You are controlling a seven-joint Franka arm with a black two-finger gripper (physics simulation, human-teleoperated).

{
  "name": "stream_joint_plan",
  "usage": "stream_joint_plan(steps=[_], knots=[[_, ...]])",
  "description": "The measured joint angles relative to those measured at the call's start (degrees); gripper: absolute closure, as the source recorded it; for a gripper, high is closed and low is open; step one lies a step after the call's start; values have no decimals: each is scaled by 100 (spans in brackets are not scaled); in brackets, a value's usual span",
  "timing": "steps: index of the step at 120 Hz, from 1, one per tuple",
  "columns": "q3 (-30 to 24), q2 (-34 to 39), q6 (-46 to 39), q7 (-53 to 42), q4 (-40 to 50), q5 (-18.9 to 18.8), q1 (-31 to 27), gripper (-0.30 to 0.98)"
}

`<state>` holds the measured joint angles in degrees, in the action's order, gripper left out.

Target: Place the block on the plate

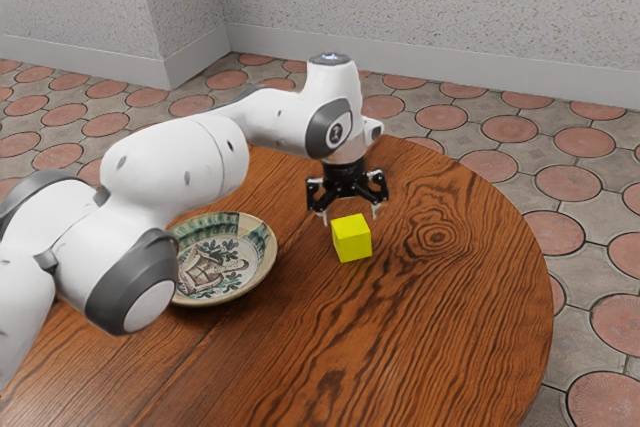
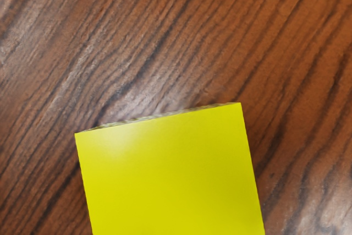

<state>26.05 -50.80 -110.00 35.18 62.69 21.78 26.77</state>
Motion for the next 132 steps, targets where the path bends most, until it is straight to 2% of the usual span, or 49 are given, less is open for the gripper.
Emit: stream_joint_plan(steps=[46,72,107,132], knots=[[-135,-386,-289,1470,-114,10,-171,0],[-431,-469,-394,1864,-114,-353,-264,1],[-494,-467,-446,2098,-127,-618,-277,19],[-497,-353,-425,2209,-133,-657,-279,22]])
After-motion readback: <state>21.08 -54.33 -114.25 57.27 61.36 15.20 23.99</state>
